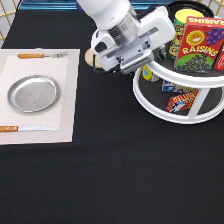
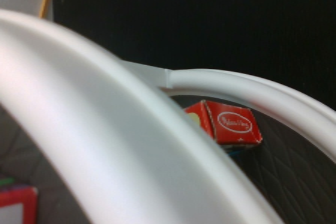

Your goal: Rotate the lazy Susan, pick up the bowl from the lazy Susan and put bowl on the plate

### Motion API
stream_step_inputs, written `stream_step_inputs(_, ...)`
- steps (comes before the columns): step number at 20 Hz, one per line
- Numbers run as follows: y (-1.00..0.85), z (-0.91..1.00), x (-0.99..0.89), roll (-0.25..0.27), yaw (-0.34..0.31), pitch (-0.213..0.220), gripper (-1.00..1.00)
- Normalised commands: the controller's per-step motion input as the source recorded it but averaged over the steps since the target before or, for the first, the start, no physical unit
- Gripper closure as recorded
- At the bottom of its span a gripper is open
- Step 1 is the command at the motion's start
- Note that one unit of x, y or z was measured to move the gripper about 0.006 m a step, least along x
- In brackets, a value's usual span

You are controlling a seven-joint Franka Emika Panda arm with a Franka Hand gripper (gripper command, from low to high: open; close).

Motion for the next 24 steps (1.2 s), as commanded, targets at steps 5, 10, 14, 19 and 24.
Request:
stream_step_inputs(5,0.0,0.88,-0.57,-0.08,0.067,-0.058,-1.0)
stream_step_inputs(10,0.0,0.67,-0.78,-0.114,0.046,-0.061,-1.0)
stream_step_inputs(14,0.03,0.08,-0.99,-0.126,0.029,-0.093,-1.0)
stream_step_inputs(19,0.13,-0.06,-1.0,-0.11,0.001,-0.131,-1.0)
stream_step_inputs(24,0.44,-0.13,-0.88,-0.07,0.0,-0.115,-1.0)
